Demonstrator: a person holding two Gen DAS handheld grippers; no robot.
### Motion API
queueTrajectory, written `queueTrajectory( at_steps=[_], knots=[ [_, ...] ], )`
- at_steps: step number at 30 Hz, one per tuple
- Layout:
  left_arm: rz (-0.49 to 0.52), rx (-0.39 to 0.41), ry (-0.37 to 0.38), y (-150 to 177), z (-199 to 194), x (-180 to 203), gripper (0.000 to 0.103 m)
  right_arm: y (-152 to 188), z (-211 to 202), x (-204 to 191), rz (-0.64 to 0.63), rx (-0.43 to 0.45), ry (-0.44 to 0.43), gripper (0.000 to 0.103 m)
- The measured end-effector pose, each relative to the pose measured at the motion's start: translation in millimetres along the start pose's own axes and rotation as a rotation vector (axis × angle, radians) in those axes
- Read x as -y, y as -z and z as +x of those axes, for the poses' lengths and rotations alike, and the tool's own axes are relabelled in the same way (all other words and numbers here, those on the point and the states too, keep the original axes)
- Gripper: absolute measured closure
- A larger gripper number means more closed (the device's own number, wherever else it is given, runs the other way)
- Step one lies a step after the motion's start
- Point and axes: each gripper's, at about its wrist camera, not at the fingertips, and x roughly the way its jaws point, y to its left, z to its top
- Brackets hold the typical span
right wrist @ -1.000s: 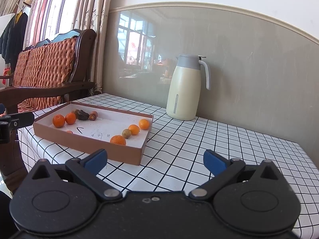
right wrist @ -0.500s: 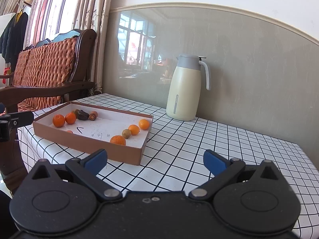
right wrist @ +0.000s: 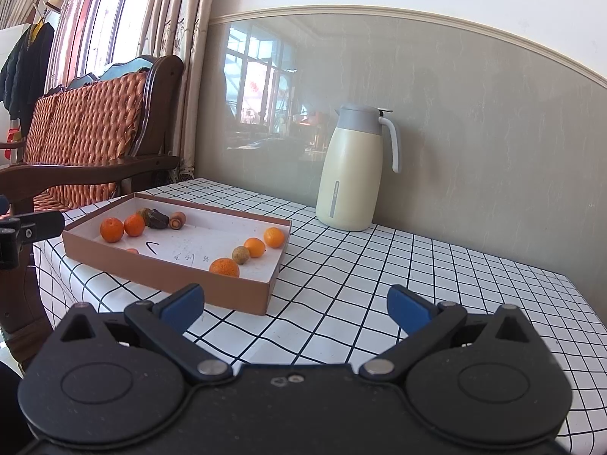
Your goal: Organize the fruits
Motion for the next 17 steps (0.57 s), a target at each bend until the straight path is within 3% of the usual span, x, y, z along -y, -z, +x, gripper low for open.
queueTrajectory(
  at_steps=[17],
  knots=[
    [0.021,0.018,-0.01,-0.1,-2.1,4.8,0.0,0.1,-0.2,0.0,-0.002,0.0,0.0,0.006]
  ],
)
